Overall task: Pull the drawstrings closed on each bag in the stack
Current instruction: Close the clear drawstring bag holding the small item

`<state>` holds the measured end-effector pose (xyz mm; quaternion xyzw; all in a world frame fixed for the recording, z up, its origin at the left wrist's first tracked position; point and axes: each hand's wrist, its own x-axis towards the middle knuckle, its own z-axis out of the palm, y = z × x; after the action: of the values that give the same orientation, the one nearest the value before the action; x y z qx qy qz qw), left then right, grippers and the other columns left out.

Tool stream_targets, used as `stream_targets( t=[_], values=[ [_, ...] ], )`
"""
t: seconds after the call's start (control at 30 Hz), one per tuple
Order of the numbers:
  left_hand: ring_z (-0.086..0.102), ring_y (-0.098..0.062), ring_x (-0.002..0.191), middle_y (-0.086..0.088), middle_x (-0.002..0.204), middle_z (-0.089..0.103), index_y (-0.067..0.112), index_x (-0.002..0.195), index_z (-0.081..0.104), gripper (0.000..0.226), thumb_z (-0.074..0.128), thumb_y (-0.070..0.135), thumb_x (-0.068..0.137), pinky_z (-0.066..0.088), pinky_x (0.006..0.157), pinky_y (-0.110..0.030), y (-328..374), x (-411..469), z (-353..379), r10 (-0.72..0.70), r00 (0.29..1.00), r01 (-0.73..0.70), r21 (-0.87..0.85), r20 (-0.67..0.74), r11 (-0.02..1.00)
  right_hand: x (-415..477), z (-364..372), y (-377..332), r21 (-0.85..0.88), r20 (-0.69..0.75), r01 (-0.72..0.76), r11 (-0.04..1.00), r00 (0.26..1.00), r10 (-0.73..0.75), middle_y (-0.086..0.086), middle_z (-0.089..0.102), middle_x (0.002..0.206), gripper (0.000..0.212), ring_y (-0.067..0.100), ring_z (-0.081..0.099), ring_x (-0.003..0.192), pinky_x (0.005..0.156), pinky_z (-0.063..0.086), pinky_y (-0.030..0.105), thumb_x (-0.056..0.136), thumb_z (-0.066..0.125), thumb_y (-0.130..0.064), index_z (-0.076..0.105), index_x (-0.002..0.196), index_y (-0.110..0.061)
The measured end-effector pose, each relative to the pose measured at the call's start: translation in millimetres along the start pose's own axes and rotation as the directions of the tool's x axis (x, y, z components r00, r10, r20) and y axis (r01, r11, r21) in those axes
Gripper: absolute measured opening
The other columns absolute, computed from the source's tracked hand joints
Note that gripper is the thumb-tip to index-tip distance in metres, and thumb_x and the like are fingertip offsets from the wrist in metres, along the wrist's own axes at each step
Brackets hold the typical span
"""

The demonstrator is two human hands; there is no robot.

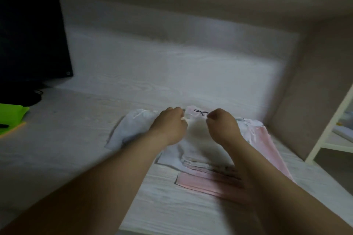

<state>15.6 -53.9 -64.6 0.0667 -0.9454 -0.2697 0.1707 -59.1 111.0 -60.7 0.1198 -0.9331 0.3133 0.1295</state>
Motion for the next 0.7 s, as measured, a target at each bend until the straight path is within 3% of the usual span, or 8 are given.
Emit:
stream_targets(
  t=[0.07, 0.17, 0.3, 0.37, 0.43, 0.53, 0.6, 0.7],
  values=[
    [0.057, -0.033, 0.12, -0.014, 0.137, 0.057, 0.012, 0.136, 0.052, 0.041, 0.049, 0.03, 0.099, 0.047, 0.089, -0.034, 7, 5, 10, -0.092, 0.991, 0.087, 0.053, 0.1, 0.995, 5, -7, 26, -0.03, 0.066, -0.105, 0.994, 0.992, 0.106, 0.01, 0.069, 0.094, 0.019, 0.032, 0.069, 0.099, 0.077, 0.045, 0.028, 0.093, 0.055, -0.02, 0.07, 0.1, -0.011],
    [0.061, -0.033, 0.114, -0.016, 0.132, 0.061, 0.007, 0.131, 0.05, 0.04, 0.053, 0.028, 0.098, 0.042, 0.077, -0.03, 14, 10, 29, -0.172, 0.972, 0.168, 0.037, 0.159, 0.985, 5, -9, 49, -0.011, 0.174, -0.157, 0.987, 0.972, 0.157, 0.012, 0.071, 0.106, 0.023, 0.026, 0.062, 0.097, 0.077, 0.04, 0.027, 0.095, 0.061, -0.02, 0.071, 0.109, -0.006],
    [0.06, -0.035, 0.116, -0.016, 0.133, 0.06, 0.008, 0.142, 0.04, 0.056, 0.06, 0.027, 0.094, 0.042, 0.078, -0.03, 20, 17, 52, -0.196, 0.973, 0.211, -0.134, 0.117, 0.968, 11, -11, 66, 0.035, 0.163, -0.177, 0.984, 0.972, 0.169, 0.015, 0.07, 0.113, 0.033, 0.033, 0.064, 0.108, 0.083, 0.045, 0.03, 0.095, 0.066, -0.028, 0.068, 0.114, 0.0],
    [0.062, -0.033, 0.113, -0.012, 0.13, 0.061, 0.012, 0.142, 0.041, 0.063, 0.066, 0.03, 0.087, 0.05, 0.084, -0.033, 19, 23, 61, -0.224, 0.968, 0.248, -0.275, 0.116, 0.929, 14, -12, 76, 0.174, 0.152, -0.214, 0.961, 0.97, 0.189, 0.012, 0.072, 0.098, 0.027, 0.031, 0.067, 0.093, 0.078, 0.048, 0.033, 0.094, 0.07, -0.028, 0.071, 0.103, -0.002],
    [0.066, -0.031, 0.104, -0.01, 0.121, 0.064, 0.011, 0.134, 0.045, 0.065, 0.071, 0.036, 0.08, 0.057, 0.088, -0.039, 17, 29, 62, -0.271, 0.954, 0.3, -0.427, 0.128, 0.853, 14, -13, 81, 0.335, 0.141, -0.231, 0.913, 0.971, 0.194, 0.006, 0.07, 0.076, 0.019, 0.024, 0.063, 0.07, 0.07, 0.048, 0.032, 0.094, 0.072, -0.023, 0.073, 0.088, -0.005],
    [0.063, -0.023, 0.067, -0.011, 0.089, 0.067, 0.003, 0.105, 0.062, 0.044, 0.077, 0.039, 0.082, 0.049, 0.061, -0.031, 13, 33, 60, -0.287, 0.942, 0.33, -0.632, 0.174, 0.701, 8, -9, 85, 0.474, 0.132, -0.201, 0.857, 0.979, 0.157, 0.002, 0.071, 0.068, 0.026, 0.022, 0.061, 0.064, 0.066, 0.051, 0.033, 0.096, 0.071, -0.025, 0.073, 0.085, -0.002],
    [0.05, -0.02, 0.052, -0.01, 0.073, 0.06, 0.008, 0.087, 0.065, 0.032, 0.075, 0.038, 0.09, 0.035, 0.053, -0.025, 10, 31, 58, -0.274, 0.934, 0.352, -0.73, 0.231, 0.585, 3, -10, 85, 0.543, 0.165, -0.189, 0.818, 0.979, 0.116, 0.006, 0.072, 0.073, 0.033, 0.022, 0.061, 0.067, 0.066, 0.052, 0.037, 0.097, 0.071, -0.031, 0.073, 0.091, 0.001],
    [0.044, -0.015, 0.049, -0.009, 0.074, 0.055, 0.015, 0.087, 0.061, 0.033, 0.073, 0.046, 0.091, 0.028, 0.045, -0.022, 6, 26, 53, -0.215, 0.932, 0.363, -0.766, 0.293, 0.53, 0, -13, 84, 0.703, 0.272, -0.254, 0.664, 0.959, 0.08, 0.023, 0.078, 0.103, 0.035, 0.034, 0.073, 0.088, 0.087, 0.059, 0.055, 0.099, 0.068, -0.031, 0.074, 0.106, 0.003]
  ],
)
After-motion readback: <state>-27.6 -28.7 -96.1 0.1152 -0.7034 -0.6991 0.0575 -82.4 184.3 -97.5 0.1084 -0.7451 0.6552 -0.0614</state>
